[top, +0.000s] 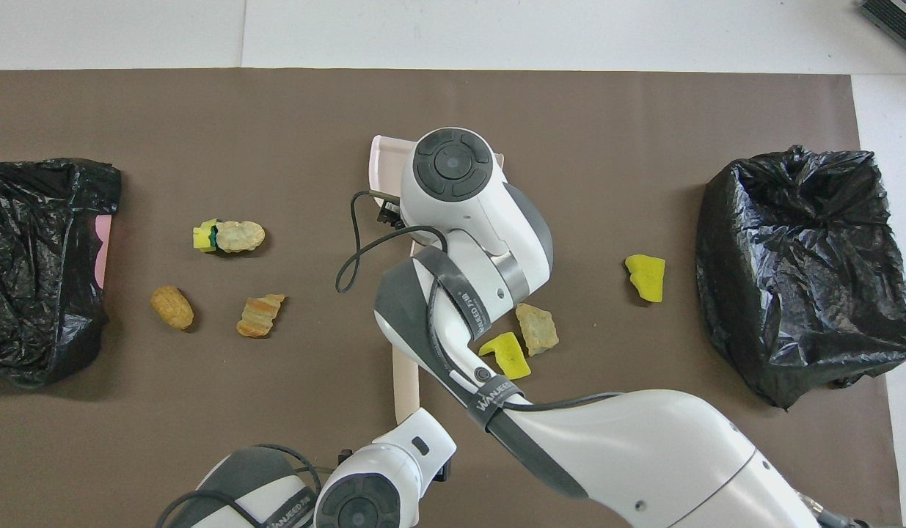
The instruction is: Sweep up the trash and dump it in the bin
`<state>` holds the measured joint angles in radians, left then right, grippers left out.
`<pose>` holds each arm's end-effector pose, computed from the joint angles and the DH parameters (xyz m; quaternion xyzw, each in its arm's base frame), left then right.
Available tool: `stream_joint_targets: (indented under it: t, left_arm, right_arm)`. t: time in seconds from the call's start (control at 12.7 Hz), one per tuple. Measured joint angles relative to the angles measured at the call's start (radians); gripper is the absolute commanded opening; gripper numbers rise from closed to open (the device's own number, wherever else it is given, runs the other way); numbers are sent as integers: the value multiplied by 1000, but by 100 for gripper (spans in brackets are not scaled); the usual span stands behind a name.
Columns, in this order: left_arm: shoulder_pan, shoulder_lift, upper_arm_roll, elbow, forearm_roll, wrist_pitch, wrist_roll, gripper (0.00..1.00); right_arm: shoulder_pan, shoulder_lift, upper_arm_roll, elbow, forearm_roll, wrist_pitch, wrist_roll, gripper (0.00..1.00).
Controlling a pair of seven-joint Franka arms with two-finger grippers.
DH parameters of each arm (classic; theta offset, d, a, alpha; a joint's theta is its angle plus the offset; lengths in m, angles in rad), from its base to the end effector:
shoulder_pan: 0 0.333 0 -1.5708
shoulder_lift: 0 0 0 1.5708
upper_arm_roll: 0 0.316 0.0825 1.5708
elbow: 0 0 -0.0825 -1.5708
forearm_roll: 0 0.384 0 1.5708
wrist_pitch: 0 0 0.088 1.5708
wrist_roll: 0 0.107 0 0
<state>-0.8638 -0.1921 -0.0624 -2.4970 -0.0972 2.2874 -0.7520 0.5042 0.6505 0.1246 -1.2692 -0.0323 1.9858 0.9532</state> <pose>0.2672 -0.3587 0.3543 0.9980 -0.0542 -0.0284 0.0138 0.6132 0.4157 0.3823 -0.9847 0.1692 -0.0091 0.0408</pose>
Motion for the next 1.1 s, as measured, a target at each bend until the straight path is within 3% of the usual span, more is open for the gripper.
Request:
stream_joint_targets:
  t: [0.08,0.16,0.31,0.47,0.55,0.63,0.79,0.86,1.1]
  left_arm:
    - [-17,18,0,-2,0,20,-17,100]
    - [-29,31,-1,-7,0,30,-25,94]
    - [-36,36,0,-18,0,32,-27,53]
    - [-36,35,3,-21,0,28,-26,1]
    - [-36,35,7,-21,0,17,-25,0]
    - [-35,34,11,-20,0,-2,-23,0]
    - [-29,33,20,-16,0,-29,-10,0]
    - [-18,31,22,-9,0,-50,15,0]
    - [53,10,29,30,0,-222,152,0]
  right_arm:
    - [15,7,0,0,-18,0,2,96]
    - [28,12,0,-1,-36,0,5,93]
    - [40,13,-1,-2,-42,0,5,87]
    - [39,14,-4,-17,-43,0,5,81]
    - [39,14,-4,-25,-43,0,5,81]
    - [39,14,-4,-31,-43,0,5,69]
    - [39,12,-4,-43,-43,0,5,20]
    - [40,12,-3,-45,-43,0,5,2]
    - [42,7,-3,-47,-47,-3,7,0]
